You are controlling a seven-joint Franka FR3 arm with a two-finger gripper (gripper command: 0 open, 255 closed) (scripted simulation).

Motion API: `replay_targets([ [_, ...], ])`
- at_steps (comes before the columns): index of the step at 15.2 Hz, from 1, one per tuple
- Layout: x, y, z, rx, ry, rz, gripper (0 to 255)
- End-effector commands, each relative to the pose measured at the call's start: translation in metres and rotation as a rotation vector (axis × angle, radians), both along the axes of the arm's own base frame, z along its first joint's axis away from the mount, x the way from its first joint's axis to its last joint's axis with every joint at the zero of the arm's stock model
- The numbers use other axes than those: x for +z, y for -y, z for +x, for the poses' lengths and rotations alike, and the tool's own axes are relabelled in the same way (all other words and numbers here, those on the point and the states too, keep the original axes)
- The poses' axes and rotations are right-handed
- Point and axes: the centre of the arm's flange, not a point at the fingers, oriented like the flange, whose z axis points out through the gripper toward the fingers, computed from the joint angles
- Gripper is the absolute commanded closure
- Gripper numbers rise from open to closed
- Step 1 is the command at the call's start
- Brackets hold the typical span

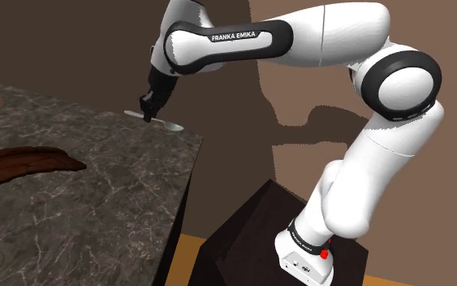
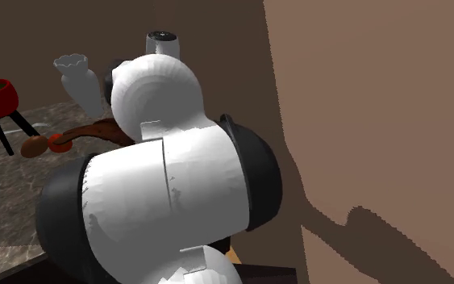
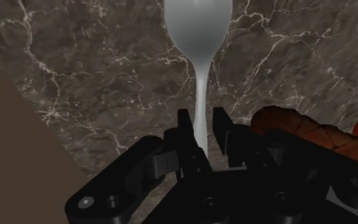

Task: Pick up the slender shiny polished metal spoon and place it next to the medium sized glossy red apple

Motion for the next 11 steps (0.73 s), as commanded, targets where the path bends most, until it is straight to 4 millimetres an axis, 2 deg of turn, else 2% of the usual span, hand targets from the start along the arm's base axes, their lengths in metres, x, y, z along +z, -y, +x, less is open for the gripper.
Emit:
replay_targets([
  [1, -0.002, -0.024, -0.007, -0.002, 0.0, 0.0, 255],
  [11, -0.001, -0.149, -0.049, -0.002, 0.0, 0.0, 255],
])
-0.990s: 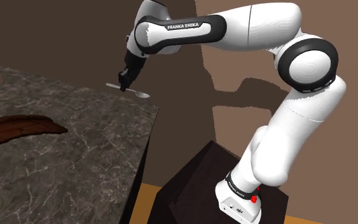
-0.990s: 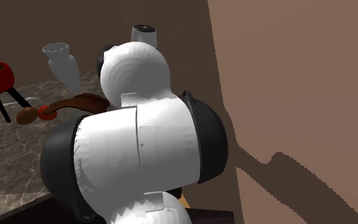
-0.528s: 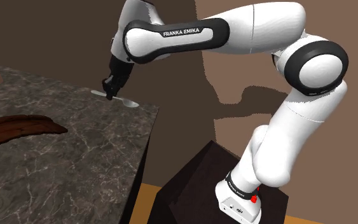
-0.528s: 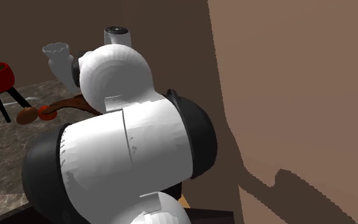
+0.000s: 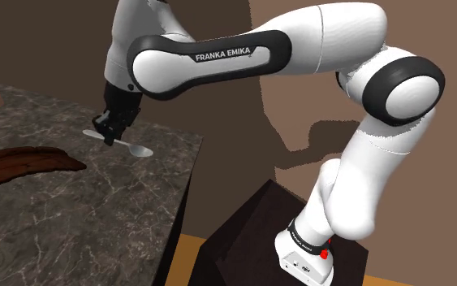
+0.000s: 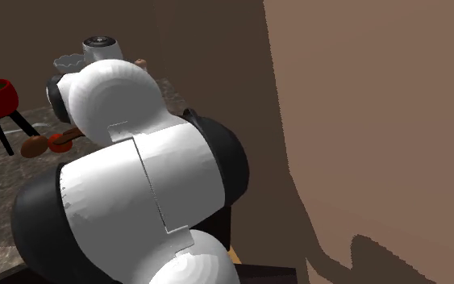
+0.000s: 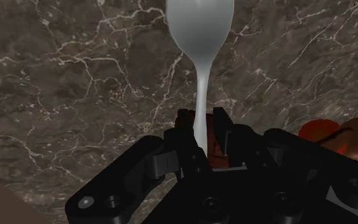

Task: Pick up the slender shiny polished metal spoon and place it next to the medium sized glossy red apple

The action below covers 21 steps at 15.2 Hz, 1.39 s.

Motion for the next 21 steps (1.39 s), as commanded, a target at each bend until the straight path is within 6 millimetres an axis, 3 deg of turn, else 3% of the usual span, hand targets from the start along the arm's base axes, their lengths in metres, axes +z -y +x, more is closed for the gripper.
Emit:
replay_targets([
  [1, 0.0, -0.025, -0.009, -0.002, 0.0, 0.0, 255],
  [15, 0.001, -0.199, -0.068, -0.002, 0.0, 0.0, 255],
  [21, -0.031, -0.199, -0.068, -0.002, 0.0, 0.0, 255],
])
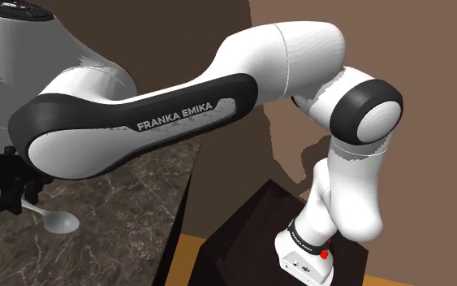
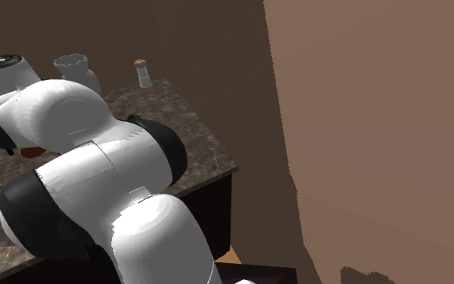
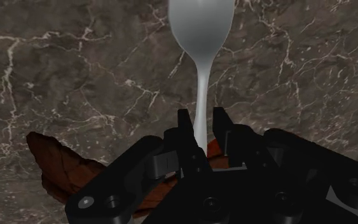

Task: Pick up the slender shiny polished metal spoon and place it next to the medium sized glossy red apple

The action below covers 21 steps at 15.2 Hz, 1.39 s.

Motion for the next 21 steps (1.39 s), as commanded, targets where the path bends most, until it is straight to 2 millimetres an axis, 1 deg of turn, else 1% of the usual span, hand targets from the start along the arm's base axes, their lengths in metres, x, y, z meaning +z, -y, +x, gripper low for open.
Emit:
replay_targets([
  [1, -0.011, 0.0, 0.0, 0.0, 0.0, 0.0, 255],
  [21, -0.116, 0.0, 0.0, 0.0, 0.0, 0.0, 255],
])
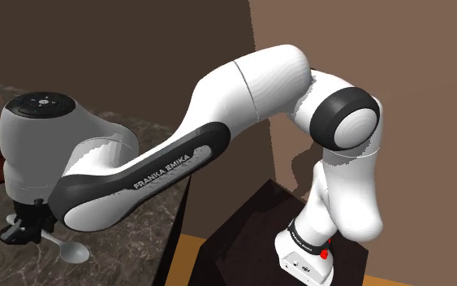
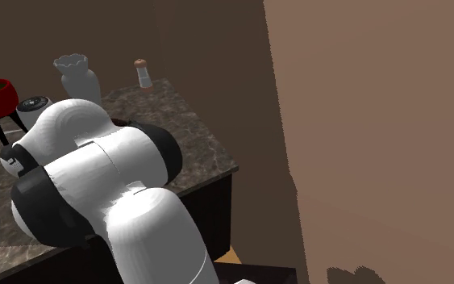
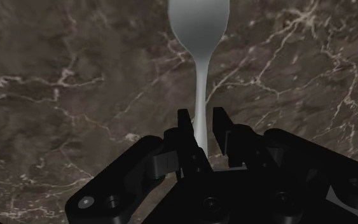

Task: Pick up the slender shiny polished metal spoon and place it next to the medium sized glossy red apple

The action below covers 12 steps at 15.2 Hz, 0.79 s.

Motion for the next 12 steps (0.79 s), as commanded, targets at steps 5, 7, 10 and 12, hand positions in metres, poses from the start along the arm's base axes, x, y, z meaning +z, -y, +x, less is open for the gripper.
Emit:
replay_targets([
  [5, -0.0058, -0.0002, -0.0004, 0.0, 0.0, 0.0, 255],
  [7, -0.0057, -0.0002, -0.0004, 0.0, 0.0, 0.0, 255],
  [10, -0.0057, -0.0002, -0.0004, 0.0, 0.0, 0.0, 0],
  [12, -0.0057, -0.0002, -0.0004, 0.0, 0.0, 0.0, 0],
])
